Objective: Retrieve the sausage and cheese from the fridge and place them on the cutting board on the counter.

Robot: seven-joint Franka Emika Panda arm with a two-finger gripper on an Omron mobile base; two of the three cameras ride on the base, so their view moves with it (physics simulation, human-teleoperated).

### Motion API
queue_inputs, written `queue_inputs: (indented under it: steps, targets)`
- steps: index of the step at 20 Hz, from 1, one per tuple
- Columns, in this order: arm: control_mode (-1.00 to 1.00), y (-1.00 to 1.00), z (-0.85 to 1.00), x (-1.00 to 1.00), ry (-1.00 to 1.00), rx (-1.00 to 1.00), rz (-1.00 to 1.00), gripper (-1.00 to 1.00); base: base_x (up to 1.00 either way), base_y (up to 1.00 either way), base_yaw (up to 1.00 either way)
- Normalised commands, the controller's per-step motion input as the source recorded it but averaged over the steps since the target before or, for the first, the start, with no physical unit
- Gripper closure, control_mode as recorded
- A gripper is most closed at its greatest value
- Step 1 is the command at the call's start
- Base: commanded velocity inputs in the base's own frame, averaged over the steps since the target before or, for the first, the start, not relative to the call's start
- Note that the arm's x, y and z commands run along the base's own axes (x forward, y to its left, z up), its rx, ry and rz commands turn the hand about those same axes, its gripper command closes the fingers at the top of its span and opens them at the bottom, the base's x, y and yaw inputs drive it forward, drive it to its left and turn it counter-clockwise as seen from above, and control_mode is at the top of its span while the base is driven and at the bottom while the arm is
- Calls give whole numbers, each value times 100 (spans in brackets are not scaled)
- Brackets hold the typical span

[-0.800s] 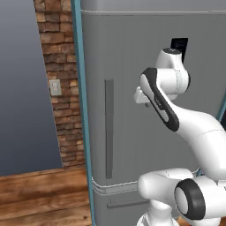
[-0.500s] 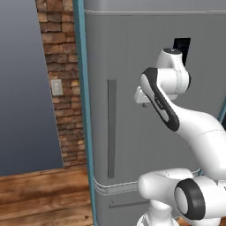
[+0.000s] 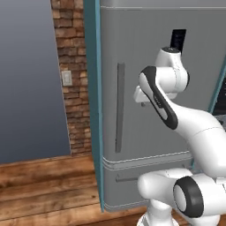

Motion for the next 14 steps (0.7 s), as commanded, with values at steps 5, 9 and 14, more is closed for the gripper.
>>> queue_inputs:
  steps: [5,9,14]
  targets:
    - [100,0,0,0,0,0,0,-100,-15,63,0]
    - [100,0,0,0,0,0,0,-100,0,58,0]
    - [100,0,0,0,0,0,0,-100,0,0,0]
